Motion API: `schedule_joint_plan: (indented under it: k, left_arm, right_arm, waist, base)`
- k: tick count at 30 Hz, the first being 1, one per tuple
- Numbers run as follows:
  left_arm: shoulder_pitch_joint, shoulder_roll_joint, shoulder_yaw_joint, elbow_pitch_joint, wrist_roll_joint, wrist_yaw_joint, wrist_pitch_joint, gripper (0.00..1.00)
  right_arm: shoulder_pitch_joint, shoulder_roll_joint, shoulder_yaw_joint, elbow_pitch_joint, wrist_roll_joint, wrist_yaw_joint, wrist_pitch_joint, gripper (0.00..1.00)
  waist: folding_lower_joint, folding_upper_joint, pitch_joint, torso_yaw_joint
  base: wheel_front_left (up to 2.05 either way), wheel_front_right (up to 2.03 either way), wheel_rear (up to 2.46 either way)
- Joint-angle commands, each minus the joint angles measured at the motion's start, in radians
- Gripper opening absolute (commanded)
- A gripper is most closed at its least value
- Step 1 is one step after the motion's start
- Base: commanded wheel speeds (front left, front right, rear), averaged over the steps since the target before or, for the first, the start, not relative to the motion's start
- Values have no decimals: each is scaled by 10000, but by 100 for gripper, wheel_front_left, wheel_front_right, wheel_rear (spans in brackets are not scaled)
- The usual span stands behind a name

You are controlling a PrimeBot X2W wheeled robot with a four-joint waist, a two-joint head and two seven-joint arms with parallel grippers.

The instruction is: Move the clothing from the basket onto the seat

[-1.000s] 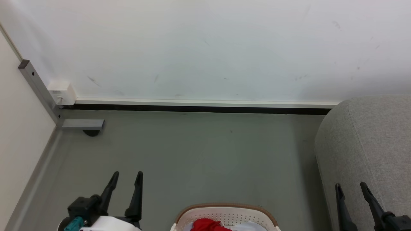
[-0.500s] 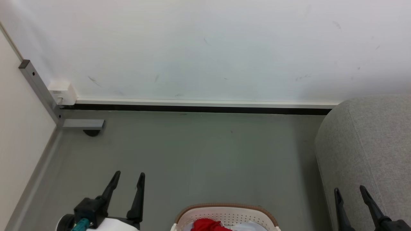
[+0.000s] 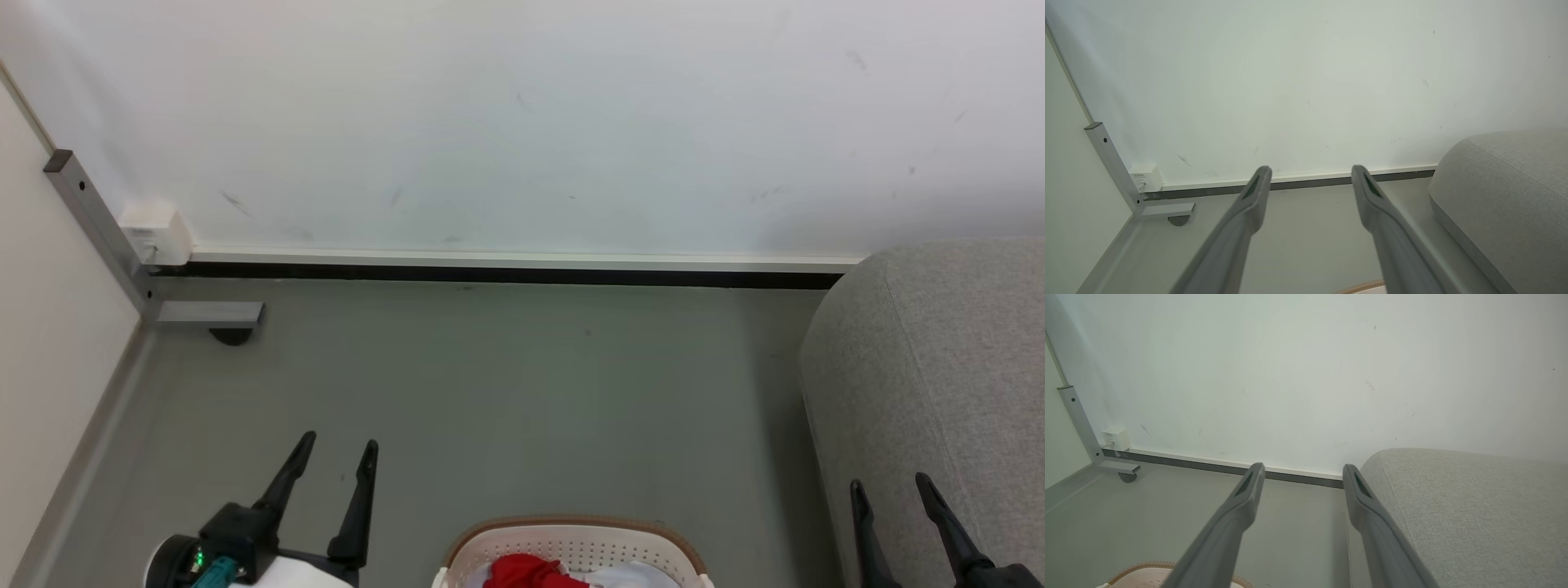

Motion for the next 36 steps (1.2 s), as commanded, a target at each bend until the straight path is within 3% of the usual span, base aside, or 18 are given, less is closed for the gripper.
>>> schedule_joint_plan:
  k: [1,11,19,24,36]
  left_arm:
    - [-13,47,58,-4,83,-5,-14,100]
    - [-573,30,-241,150,156,-60,-13,100]
    - [-2189,258,-2544,1781,-131,-62,158,100]
    - [-3481,267,-3929,3033,-147,-65,795,100]
    - [-5721,-175,-5280,6376,-608,-67,2363,100]
  right_arm:
    - [51,13,2,-4,-63,44,-3,100]
    - [-399,22,-199,-417,166,43,-2,100]
    - [-928,35,-366,-798,331,43,-2,100]
    - [-1409,44,-390,-1014,348,43,-2,100]
    - [-2683,55,-191,-1568,432,41,-2,100]
  waist:
    - [-1,0,9,-27]
    - [-1,0,688,-415]
    - [-1,0,1985,-743]
    - [-1,0,3069,-902]
    - [-1,0,5290,-1510]
  base:
    - [0,0,0]
    - [0,0,0]
    - [0,0,0]
    - [0,0,0]
    - [0,0,0]
